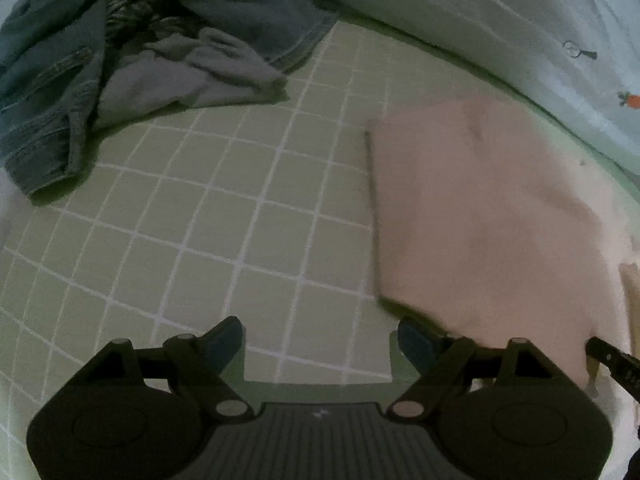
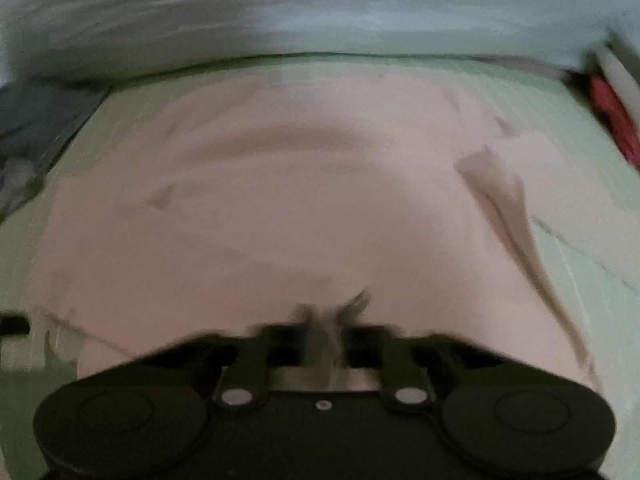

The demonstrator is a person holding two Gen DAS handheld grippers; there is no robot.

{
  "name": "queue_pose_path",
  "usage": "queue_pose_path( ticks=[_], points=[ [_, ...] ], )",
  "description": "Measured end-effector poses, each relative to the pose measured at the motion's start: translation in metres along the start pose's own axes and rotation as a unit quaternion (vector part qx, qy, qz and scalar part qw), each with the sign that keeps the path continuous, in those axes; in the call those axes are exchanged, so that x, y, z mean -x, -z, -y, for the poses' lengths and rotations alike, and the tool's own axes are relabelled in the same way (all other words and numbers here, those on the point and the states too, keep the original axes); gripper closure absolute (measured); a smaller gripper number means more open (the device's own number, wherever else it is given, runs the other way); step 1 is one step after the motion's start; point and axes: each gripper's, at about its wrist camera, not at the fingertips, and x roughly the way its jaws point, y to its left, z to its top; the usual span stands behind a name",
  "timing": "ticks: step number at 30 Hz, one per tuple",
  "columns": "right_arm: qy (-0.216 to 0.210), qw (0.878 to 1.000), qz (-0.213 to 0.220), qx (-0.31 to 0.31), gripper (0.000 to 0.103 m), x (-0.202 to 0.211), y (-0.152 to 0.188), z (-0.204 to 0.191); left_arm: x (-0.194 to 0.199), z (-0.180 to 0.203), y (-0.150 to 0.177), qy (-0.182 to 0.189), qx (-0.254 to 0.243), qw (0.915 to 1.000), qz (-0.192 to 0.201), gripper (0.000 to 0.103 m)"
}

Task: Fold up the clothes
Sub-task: 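Fold the sleeve across the shirt body with the right gripper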

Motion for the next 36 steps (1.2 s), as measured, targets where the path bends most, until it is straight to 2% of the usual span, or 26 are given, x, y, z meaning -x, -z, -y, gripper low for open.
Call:
queue_pose_path(
  ticks=[4, 7, 9, 11, 15, 16, 18, 19, 20, 23, 24, 27, 31, 36],
  points=[
    [-0.032, 0.998, 0.052, -0.005, 0.101, 0.020, -0.024, 0.026, 0.019, 0.024, -0.008, -0.004, -0.003, 0.9997, 0.023, 0.017],
    [-0.022, 0.993, 0.118, -0.003, 0.101, 0.039, -0.049, 0.063, 0.037, 0.047, -0.012, -0.011, -0.026, 0.9981, 0.054, 0.017],
    [0.017, 0.987, 0.161, -0.006, 0.101, 0.044, -0.069, 0.099, 0.047, 0.060, -0.013, -0.023, -0.036, 0.9964, 0.073, 0.017],
    [0.087, 0.978, 0.189, -0.028, 0.101, 0.039, -0.090, 0.149, 0.055, 0.071, -0.012, -0.033, -0.038, 0.9948, 0.088, 0.017],
    [0.163, 0.960, 0.188, -0.130, 0.100, 0.026, -0.113, 0.250, 0.068, 0.084, -0.003, -0.045, -0.034, 0.9932, 0.102, 0.017],
    [0.173, 0.958, 0.183, -0.138, 0.097, 0.025, -0.114, 0.265, 0.069, 0.084, -0.001, -0.048, -0.032, 0.9931, 0.102, 0.017],
    [0.178, 0.956, 0.184, -0.143, 0.078, 0.029, -0.105, 0.273, 0.070, 0.085, 0.005, -0.055, -0.028, 0.9932, 0.099, 0.017],
    [0.178, 0.956, 0.186, -0.144, 0.054, 0.032, -0.099, 0.274, 0.071, 0.083, 0.007, -0.058, -0.025, 0.9930, 0.100, 0.017],
    [0.174, 0.956, 0.186, -0.145, 0.031, 0.034, -0.091, 0.268, 0.073, 0.081, 0.009, -0.061, -0.021, 0.9929, 0.100, 0.017],
    [0.152, 0.959, 0.183, -0.152, 0.003, 0.039, -0.061, 0.232, 0.081, 0.074, 0.017, -0.061, -0.011, 0.9920, 0.110, 0.017],
    [0.144, 0.960, 0.182, -0.154, 0.000, 0.041, -0.051, 0.220, 0.084, 0.072, 0.019, -0.059, -0.010, 0.9916, 0.115, 0.017],
    [0.118, 0.964, 0.175, -0.161, 0.000, 0.047, -0.022, 0.181, 0.090, 0.062, 0.027, -0.058, -0.010, 0.9904, 0.125, 0.016],
    [0.062, 0.973, 0.158, -0.156, 0.000, 0.062, 0.003, 0.111, 0.092, 0.045, 0.037, -0.050, -0.008, 0.9916, 0.120, 0.016],
    [0.033, 0.981, 0.161, -0.105, 0.000, 0.085, 0.031, 0.029, 0.089, 0.020, 0.053, -0.033, -0.026, 0.9929, 0.111, 0.016]
  ],
)
